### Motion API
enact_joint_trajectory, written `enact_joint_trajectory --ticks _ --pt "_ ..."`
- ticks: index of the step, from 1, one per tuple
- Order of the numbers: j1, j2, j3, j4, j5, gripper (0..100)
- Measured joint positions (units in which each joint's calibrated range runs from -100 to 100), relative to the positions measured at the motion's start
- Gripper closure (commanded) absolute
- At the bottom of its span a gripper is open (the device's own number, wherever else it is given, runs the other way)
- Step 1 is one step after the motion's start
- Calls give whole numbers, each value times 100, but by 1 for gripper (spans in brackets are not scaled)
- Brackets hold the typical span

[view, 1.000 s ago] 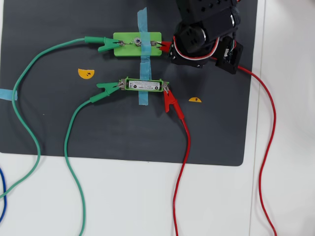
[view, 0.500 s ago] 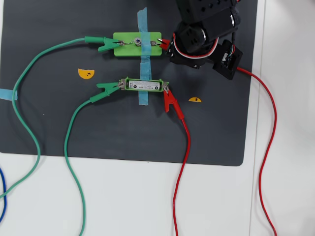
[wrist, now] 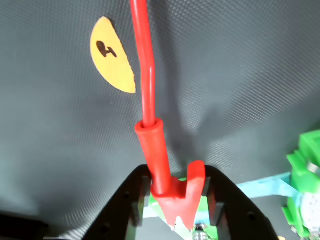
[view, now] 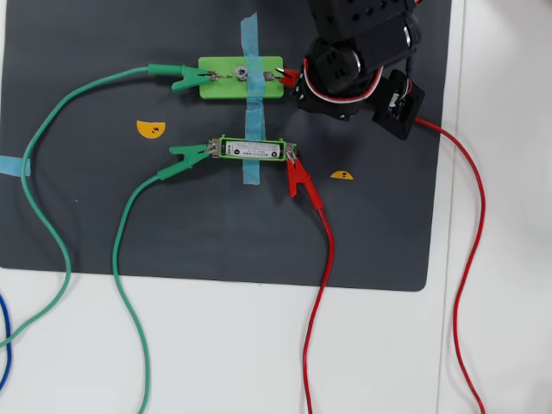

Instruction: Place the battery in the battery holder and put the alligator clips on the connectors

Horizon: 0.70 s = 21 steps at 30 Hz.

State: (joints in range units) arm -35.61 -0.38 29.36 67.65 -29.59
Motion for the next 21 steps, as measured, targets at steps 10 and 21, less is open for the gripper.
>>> enact_joint_trajectory --ticks 10,21 --pt "11 227 0 -17 0 99" --pt "157 227 0 9 419 99"
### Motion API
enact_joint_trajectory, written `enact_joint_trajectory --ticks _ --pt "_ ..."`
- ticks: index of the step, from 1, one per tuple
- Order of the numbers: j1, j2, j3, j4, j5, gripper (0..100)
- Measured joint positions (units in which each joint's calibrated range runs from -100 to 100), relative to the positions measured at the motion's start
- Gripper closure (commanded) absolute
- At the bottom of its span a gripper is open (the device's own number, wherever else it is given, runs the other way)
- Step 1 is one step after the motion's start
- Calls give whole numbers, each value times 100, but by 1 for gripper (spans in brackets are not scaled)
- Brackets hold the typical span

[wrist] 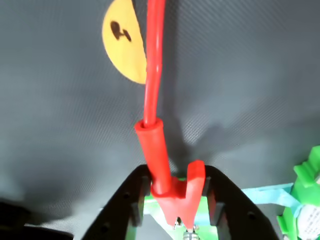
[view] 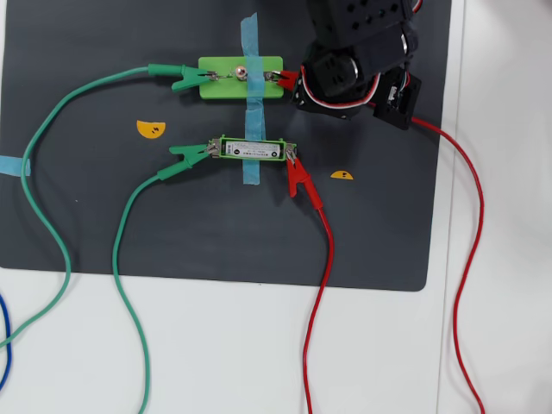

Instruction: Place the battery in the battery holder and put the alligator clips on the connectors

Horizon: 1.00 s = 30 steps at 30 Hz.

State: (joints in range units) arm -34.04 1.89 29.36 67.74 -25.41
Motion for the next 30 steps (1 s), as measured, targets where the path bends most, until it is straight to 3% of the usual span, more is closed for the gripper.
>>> enact_joint_trajectory --ticks 9,15,21,27,30 --pt "202 0 0 0 -155 98" --pt "202 0 0 9 -196 74" --pt "202 -269 27 17 -196 69" --pt "-381 -2066 951 34 -181 69" --pt "-795 -3822 1564 34 212 69"
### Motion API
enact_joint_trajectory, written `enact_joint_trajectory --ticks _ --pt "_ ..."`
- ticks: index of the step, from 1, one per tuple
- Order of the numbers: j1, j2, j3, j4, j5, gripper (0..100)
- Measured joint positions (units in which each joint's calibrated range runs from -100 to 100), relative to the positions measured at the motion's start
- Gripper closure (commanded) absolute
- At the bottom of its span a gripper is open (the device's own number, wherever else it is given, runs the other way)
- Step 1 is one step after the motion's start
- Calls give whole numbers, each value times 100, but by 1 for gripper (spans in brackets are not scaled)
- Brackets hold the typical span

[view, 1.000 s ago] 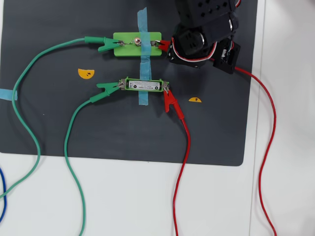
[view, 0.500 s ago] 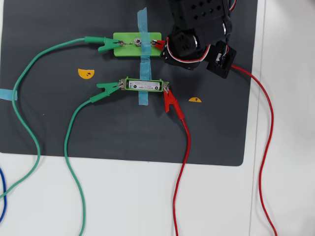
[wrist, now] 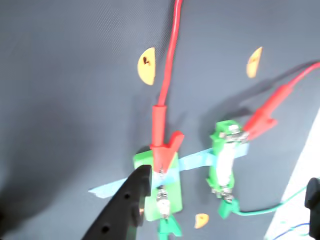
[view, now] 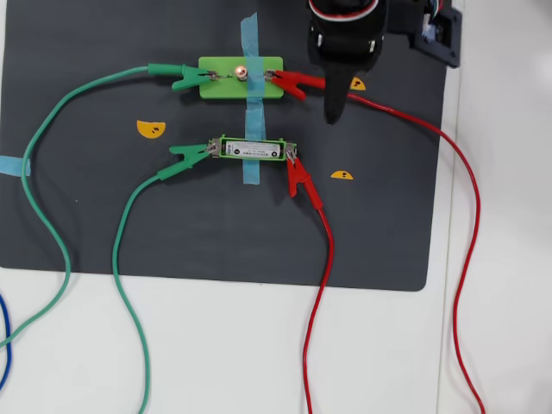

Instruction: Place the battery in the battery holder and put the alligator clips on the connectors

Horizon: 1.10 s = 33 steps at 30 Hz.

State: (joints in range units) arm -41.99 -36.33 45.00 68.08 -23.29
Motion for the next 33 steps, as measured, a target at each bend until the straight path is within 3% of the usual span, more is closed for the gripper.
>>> enact_joint_trajectory --ticks 3,5,7,11,19,25,33 --pt "179 -1411 311 0 739 69" --pt "896 -2797 524 0 1484 69" --pt "1646 -3276 737 -77 1706 69" --pt "2822 -3780 1608 -549 1814 69" --pt "3382 -5174 3447 -995 1820 69" --pt "3639 -6207 3883 -995 1820 69" --pt "3785 -6224 4211 -995 1820 98"
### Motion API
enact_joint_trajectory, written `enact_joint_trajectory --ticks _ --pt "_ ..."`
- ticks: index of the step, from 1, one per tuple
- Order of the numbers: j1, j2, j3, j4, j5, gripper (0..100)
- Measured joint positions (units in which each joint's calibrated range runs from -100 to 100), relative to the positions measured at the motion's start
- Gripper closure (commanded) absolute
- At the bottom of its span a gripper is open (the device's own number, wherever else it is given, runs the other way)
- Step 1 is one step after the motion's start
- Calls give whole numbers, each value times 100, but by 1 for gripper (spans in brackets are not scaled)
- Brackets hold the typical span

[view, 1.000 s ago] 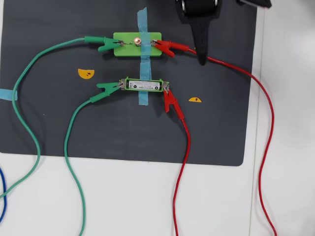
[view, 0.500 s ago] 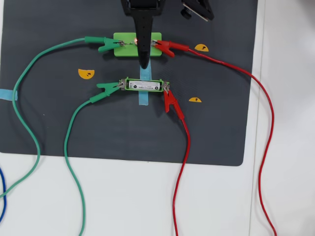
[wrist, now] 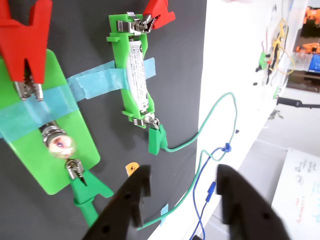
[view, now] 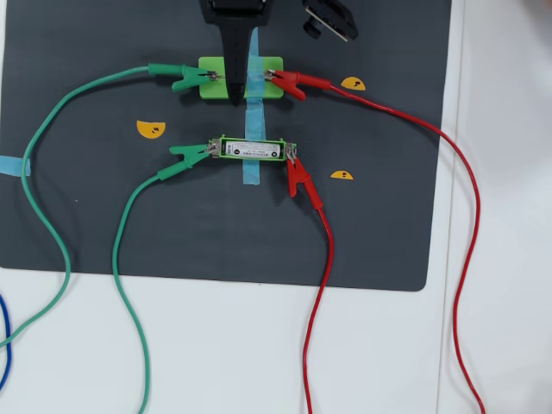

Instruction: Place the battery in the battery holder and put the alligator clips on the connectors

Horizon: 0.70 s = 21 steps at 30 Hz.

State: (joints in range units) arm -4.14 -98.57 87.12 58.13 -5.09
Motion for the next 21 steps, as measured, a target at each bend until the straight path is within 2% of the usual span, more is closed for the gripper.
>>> enact_joint_trajectory --ticks 21 --pt "134 -8 44 0 0 99"
